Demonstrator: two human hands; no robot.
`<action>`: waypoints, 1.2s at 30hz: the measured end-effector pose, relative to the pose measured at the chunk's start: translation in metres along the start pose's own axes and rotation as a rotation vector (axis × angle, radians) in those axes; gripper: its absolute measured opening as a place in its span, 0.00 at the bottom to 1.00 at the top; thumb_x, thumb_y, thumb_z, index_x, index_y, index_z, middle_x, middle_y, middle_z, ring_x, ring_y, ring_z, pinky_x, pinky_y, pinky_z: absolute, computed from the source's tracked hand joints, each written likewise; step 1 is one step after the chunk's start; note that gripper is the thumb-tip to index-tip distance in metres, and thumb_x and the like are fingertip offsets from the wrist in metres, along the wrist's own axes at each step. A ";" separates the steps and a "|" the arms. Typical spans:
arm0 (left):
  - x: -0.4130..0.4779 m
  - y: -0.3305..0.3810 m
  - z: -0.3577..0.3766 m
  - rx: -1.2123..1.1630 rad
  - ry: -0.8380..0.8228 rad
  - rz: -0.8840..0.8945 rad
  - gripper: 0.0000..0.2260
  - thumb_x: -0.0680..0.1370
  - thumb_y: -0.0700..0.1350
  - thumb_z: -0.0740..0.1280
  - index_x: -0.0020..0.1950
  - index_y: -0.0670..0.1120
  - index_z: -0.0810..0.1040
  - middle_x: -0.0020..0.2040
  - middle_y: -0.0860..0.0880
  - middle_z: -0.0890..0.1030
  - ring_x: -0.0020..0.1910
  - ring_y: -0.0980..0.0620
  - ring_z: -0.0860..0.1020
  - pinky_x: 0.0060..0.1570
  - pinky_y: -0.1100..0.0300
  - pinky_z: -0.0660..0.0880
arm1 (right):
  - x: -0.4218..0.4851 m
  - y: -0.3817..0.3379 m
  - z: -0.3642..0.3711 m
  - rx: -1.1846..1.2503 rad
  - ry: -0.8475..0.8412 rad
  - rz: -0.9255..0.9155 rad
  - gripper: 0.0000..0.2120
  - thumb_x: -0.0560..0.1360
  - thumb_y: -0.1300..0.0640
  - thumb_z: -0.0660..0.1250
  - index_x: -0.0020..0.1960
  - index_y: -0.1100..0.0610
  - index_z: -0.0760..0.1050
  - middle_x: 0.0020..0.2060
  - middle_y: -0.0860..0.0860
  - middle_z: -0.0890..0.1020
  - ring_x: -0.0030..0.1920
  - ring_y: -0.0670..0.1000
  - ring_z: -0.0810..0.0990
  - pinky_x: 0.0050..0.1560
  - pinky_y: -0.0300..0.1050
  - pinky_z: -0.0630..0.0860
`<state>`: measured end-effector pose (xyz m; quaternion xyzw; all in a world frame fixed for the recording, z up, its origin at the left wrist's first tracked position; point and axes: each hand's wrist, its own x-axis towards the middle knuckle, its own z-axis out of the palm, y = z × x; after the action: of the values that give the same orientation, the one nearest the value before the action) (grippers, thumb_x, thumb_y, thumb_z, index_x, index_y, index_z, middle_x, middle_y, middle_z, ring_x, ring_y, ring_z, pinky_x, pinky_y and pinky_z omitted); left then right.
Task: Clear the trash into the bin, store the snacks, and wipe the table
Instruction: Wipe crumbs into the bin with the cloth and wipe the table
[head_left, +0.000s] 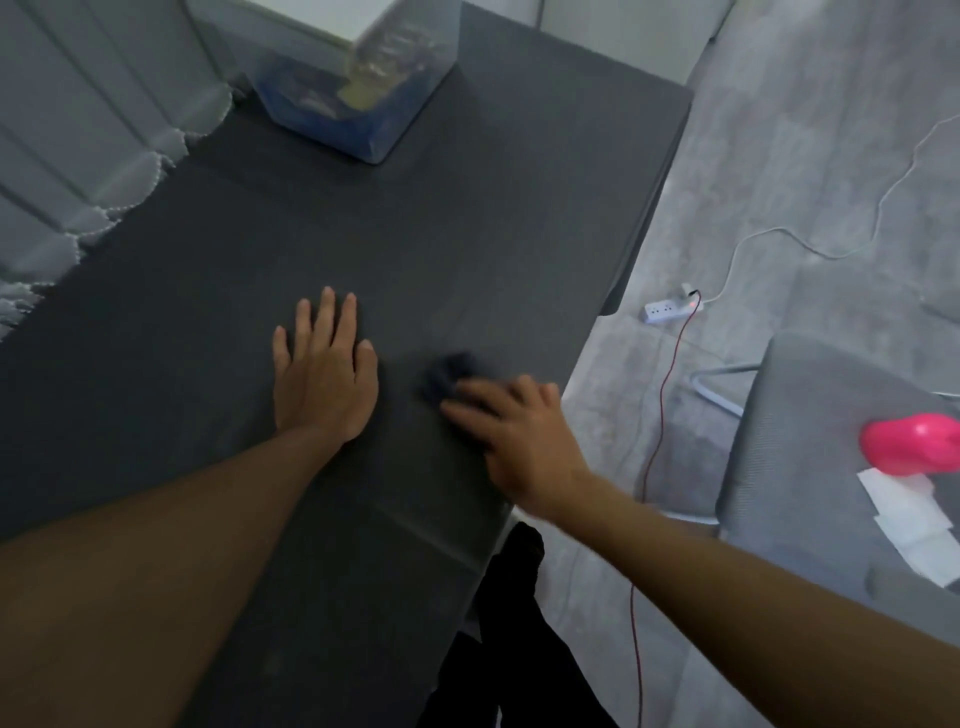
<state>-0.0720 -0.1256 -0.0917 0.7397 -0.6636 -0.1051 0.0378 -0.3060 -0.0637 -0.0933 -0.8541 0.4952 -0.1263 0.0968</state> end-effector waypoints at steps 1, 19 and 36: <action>0.008 0.003 0.000 -0.011 -0.002 -0.007 0.26 0.84 0.53 0.50 0.82 0.50 0.51 0.82 0.49 0.50 0.81 0.46 0.47 0.78 0.45 0.44 | -0.005 0.002 0.000 -0.003 -0.042 -0.096 0.26 0.73 0.57 0.59 0.70 0.44 0.74 0.70 0.47 0.74 0.54 0.55 0.73 0.50 0.51 0.66; 0.070 0.040 0.015 0.052 0.038 -0.109 0.27 0.83 0.57 0.45 0.82 0.52 0.47 0.82 0.49 0.48 0.81 0.47 0.45 0.78 0.41 0.43 | 0.101 0.117 -0.018 -0.099 0.029 -0.019 0.25 0.74 0.57 0.60 0.69 0.43 0.74 0.69 0.45 0.75 0.54 0.56 0.74 0.50 0.53 0.66; 0.073 0.039 0.019 0.093 0.044 -0.120 0.28 0.82 0.58 0.44 0.82 0.53 0.49 0.82 0.50 0.50 0.81 0.47 0.48 0.77 0.41 0.47 | 0.220 0.145 -0.017 -0.037 0.056 0.255 0.24 0.75 0.58 0.57 0.70 0.45 0.73 0.69 0.46 0.74 0.56 0.58 0.70 0.50 0.54 0.63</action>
<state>-0.1063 -0.2007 -0.1101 0.7813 -0.6212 -0.0598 0.0116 -0.3252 -0.3264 -0.0929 -0.7820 0.6044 -0.1278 0.0823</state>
